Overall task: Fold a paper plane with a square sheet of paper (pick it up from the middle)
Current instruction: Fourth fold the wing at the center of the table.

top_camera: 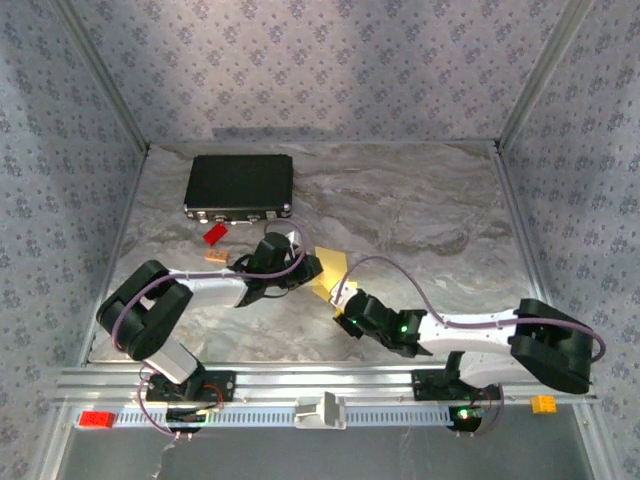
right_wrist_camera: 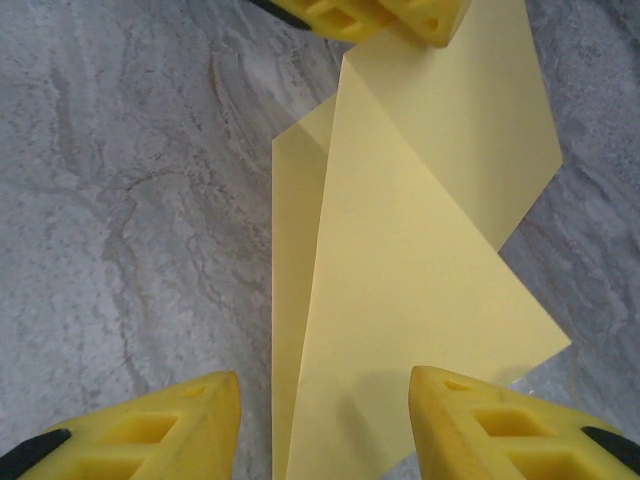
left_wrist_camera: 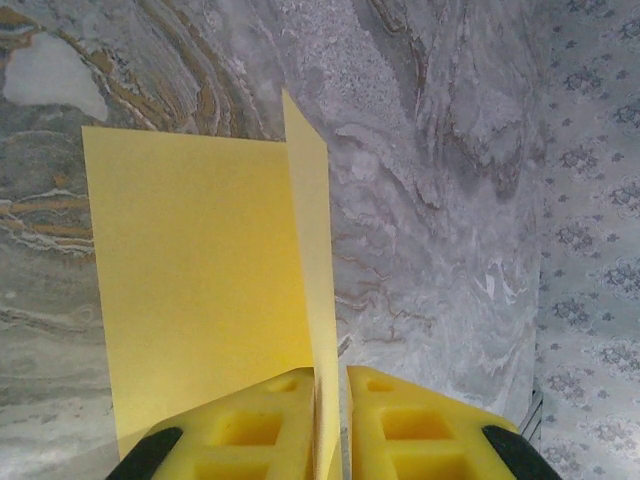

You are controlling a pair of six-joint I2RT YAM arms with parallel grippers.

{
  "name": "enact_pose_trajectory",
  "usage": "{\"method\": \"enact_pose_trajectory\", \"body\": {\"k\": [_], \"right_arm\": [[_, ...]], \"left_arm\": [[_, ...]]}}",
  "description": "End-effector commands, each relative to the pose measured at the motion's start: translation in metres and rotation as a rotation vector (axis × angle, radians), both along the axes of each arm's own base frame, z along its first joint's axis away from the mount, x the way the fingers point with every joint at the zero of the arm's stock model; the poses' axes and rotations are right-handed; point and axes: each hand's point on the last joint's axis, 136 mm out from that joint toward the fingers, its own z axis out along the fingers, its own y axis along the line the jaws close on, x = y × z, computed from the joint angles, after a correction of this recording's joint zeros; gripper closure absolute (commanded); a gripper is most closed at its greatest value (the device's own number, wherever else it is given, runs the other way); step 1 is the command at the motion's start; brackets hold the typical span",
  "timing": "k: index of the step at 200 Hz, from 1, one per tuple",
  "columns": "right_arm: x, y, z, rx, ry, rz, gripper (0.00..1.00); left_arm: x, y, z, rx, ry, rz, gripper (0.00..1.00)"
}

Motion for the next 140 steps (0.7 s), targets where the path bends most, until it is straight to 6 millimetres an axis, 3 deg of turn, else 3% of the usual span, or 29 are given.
{"method": "enact_pose_trajectory", "body": {"k": [1,84,140], "right_arm": [[0.014,0.007,0.013,-0.017,-0.091,-0.03,0.51],[0.022,0.007,-0.005,-0.048,-0.079,-0.092,0.55],[0.022,0.001,-0.008,-0.048,-0.067,-0.118,0.73]], "left_arm": [[0.0,-0.009,0.005,-0.005,-0.013,-0.038,0.85],[-0.001,-0.01,0.005,-0.008,-0.008,-0.046,0.85],[0.001,-0.009,0.006,-0.003,-0.011,-0.041,0.82]]}}
